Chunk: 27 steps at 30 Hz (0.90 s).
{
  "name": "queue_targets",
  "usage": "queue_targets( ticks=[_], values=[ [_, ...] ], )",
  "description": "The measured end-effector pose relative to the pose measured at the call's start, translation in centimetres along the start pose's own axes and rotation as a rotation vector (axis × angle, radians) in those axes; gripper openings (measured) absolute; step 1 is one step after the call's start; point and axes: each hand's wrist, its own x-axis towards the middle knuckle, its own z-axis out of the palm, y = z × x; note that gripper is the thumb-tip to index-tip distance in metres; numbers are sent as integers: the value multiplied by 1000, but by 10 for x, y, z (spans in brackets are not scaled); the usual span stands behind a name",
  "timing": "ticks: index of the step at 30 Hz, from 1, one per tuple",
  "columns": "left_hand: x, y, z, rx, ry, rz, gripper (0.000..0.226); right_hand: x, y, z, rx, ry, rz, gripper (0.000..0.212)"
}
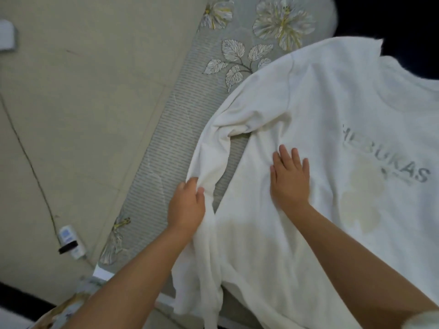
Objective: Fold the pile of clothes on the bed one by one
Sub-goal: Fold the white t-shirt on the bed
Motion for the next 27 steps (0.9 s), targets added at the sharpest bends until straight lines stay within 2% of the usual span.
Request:
queue_targets(
  ticks=[3,5,7,9,10,12,13,14,15,16,18,20,21,23,25,27],
  values=[
    [7,-12,-31,-29,183,-30,30,-10,-21,-3,22,-78,-21,48],
    [16,-28,-57,46,241,13,34,-37,-43,-5,30,-151,-153,52],
    [22,-44,-77,203,214,90,41,-81,-60,-9,51,-88,-301,49],
    [18,-52,-87,321,182,187,45,-128,-62,-10,116,-77,-371,58],
    [9,-52,-86,335,184,292,43,-150,-58,-7,146,-92,-397,62],
    [-20,-54,-72,286,149,640,31,-188,-51,-1,169,-184,-422,61],
    [-36,-57,-62,238,76,793,26,-204,-49,3,143,-254,-412,67],
    [-53,-59,-49,211,-49,854,26,-216,-50,6,106,-321,-409,71],
    [-67,-62,-37,206,-195,818,30,-224,-51,8,64,-356,-390,72],
    [-79,-64,-24,216,-290,710,37,-228,-52,11,41,-344,-387,69],
    [-88,-71,-4,232,-252,396,49,-227,-52,17,61,-270,-416,62],
    [-86,-72,1,180,-146,218,49,-221,-54,19,104,-232,-475,60],
    [-84,-72,2,174,-134,210,50,-220,-57,20,109,-236,-514,59],
    [-77,-71,2,205,-211,236,49,-222,-63,23,93,-258,-590,57],
    [-76,-68,4,309,-318,267,41,-226,-66,24,93,-293,-620,55],
    [-78,-66,3,409,-340,282,28,-227,-64,24,126,-309,-624,53]
  ],
)
